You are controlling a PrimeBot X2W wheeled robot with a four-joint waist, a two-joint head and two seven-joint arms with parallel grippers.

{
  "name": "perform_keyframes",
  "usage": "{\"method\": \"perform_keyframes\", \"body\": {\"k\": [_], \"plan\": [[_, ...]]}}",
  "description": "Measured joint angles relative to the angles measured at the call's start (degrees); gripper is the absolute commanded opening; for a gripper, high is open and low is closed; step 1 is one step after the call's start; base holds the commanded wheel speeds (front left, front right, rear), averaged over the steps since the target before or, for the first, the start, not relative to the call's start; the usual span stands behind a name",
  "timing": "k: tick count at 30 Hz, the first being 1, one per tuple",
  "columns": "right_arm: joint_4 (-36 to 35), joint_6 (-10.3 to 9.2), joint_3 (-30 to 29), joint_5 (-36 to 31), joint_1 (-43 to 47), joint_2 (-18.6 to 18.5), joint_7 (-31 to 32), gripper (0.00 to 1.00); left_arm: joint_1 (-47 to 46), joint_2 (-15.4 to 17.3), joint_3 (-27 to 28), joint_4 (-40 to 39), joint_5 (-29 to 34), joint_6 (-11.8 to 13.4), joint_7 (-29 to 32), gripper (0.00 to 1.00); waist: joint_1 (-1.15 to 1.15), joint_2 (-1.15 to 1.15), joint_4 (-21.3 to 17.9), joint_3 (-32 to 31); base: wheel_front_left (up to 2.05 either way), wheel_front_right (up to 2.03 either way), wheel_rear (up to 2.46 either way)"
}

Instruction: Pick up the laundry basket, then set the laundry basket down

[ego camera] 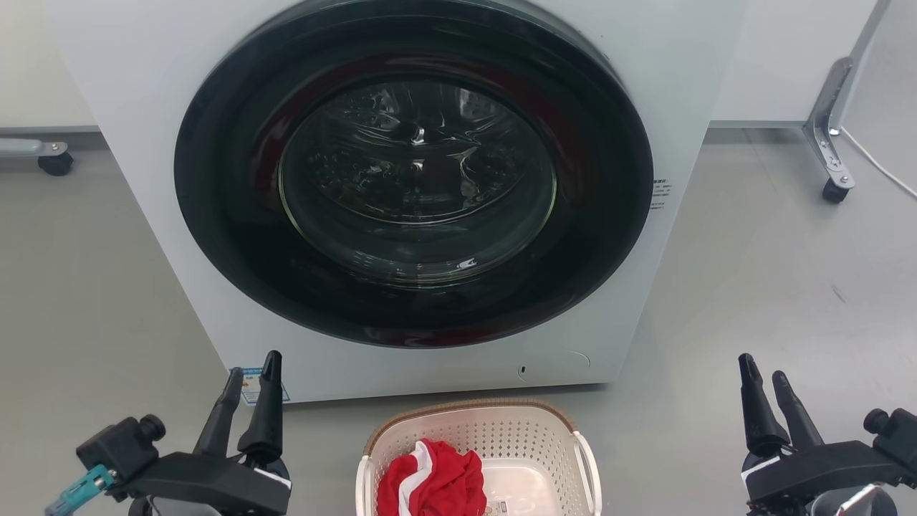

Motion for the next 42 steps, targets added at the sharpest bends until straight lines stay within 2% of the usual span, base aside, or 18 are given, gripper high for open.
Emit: {"method": "perform_keyframes", "body": {"k": [10, 42], "plan": [[-0.56, -1.55, 2.63, -8.29, 0.61, -1.01, -1.91, 1.0, 0.93, 1.04, -2.87, -1.43, 8.51, 1.53, -1.93, 1.0, 0.0, 0.0, 0.07, -0.21, 0.0, 0.0, 0.0], [-1.63, -6.49, 7.84, -30.55, 3.47, -1.89, -8.48, 1.0, 3.61, 1.25, -7.99, -2.0, 27.82, 6.14, -7.4, 1.0, 0.0, 0.0, 0.14, -0.71, 0.0, 0.0, 0.0]]}}
